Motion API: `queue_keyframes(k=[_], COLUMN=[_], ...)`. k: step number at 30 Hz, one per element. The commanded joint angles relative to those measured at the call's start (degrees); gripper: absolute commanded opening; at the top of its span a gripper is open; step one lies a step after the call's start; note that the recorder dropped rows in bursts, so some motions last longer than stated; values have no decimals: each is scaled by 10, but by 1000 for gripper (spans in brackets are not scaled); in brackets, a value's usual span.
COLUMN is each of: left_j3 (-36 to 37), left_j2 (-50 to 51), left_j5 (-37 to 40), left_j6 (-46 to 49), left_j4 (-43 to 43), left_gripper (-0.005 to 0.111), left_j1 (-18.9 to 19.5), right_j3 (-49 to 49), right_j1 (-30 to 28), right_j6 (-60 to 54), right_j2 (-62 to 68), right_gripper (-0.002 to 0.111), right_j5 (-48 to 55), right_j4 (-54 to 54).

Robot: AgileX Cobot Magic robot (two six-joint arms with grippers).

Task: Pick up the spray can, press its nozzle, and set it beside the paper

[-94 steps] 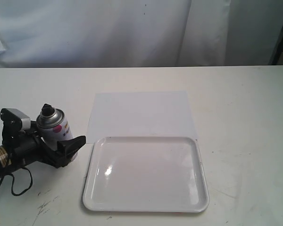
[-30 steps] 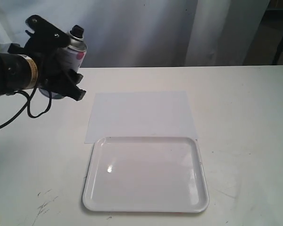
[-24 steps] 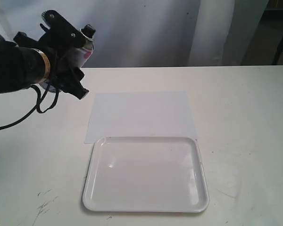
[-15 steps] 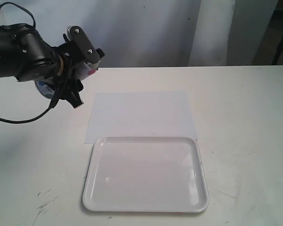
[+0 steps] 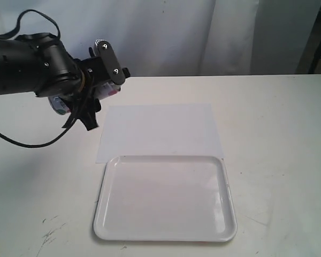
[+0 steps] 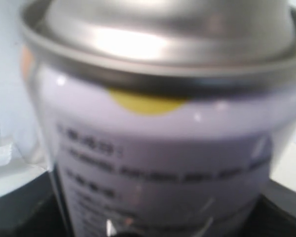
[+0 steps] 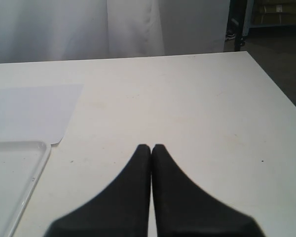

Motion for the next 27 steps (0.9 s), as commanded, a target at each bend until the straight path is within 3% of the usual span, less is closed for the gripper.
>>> queue_keyframes(k=[1,6,16,21,27], left_j3=[-7,-7,-7,-7,-7], left_j2=[13,24,43,47,47], left_j5=[4,2,2,-7,-13], left_j6=[1,-1,-6,-6,-19], left_j4=[32,34,34,34,33], left_gripper=[0,0,0,0,0], left_j1=[-18,-19,-19,-19,-16], right_j3=[2,2,2,2,-3], right_j1=[-1,0,0,0,0], right_j6=[-1,1,6,13,-23], right_j2=[-2,-2,-2,-2,-2], right_gripper=[0,0,0,0,0], right_j5=[-1,-32,-140,-152,-262], right_j4=[-3,37,353,384,355])
